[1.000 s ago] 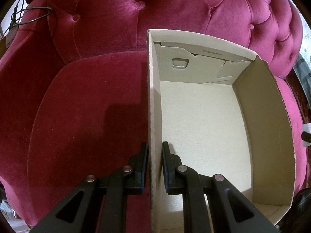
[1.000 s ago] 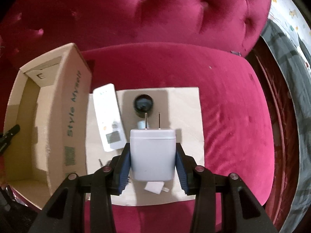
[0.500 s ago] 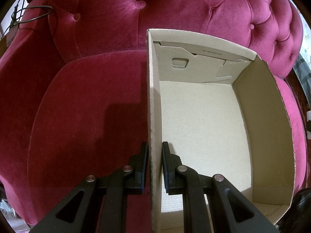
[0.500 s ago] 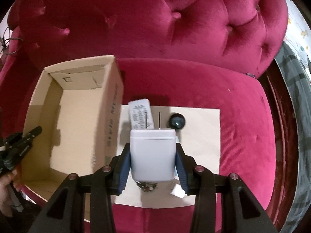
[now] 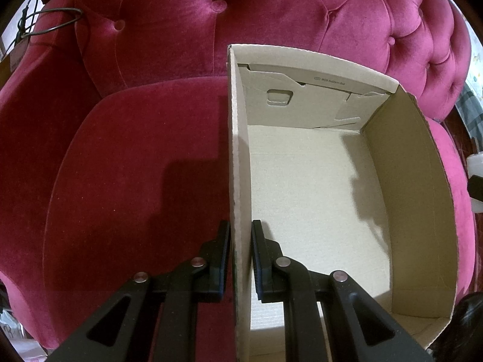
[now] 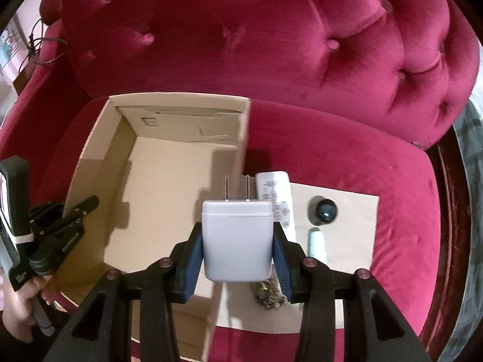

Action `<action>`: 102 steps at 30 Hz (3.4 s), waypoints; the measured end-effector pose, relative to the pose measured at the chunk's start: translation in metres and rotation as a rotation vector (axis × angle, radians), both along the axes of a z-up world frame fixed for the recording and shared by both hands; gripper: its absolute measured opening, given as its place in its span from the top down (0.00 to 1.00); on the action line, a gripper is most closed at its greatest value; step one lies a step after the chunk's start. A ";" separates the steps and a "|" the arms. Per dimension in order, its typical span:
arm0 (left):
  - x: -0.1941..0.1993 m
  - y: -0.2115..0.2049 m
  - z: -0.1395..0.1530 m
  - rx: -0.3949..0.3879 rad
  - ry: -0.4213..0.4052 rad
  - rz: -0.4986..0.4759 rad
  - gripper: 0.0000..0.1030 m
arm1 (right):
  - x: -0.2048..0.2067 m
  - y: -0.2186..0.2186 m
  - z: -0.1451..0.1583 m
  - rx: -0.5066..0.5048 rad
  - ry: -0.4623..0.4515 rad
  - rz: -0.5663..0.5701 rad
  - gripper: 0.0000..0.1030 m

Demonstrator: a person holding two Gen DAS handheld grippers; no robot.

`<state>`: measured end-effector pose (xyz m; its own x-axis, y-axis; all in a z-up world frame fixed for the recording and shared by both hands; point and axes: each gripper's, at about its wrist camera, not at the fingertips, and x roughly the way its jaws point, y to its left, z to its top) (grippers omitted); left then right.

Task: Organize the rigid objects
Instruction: 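Carry the white charger with the right gripper into the box, then lower the charger onto the box floor and open the right gripper, then move the right gripper back to the light-blue bottle and grasp it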

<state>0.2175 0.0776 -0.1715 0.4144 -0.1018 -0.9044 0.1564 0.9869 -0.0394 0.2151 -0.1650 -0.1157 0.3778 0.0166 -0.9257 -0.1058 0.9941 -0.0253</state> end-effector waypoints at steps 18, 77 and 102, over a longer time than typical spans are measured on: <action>0.000 0.002 0.000 -0.010 0.003 0.001 0.86 | 0.024 0.079 -0.038 0.042 0.058 0.103 0.56; -0.001 0.002 0.000 -0.011 0.002 -0.002 0.86 | 0.036 0.073 -0.035 0.049 0.074 0.066 0.48; -0.002 0.001 0.001 -0.009 0.001 0.000 0.86 | 0.010 -0.047 0.009 0.004 -0.021 -0.079 0.00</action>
<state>0.2154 0.0789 -0.1708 0.4135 -0.1096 -0.9039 0.1565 0.9865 -0.0480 0.2250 -0.2115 -0.1069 0.3976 -0.0107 -0.9175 -0.0263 0.9994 -0.0231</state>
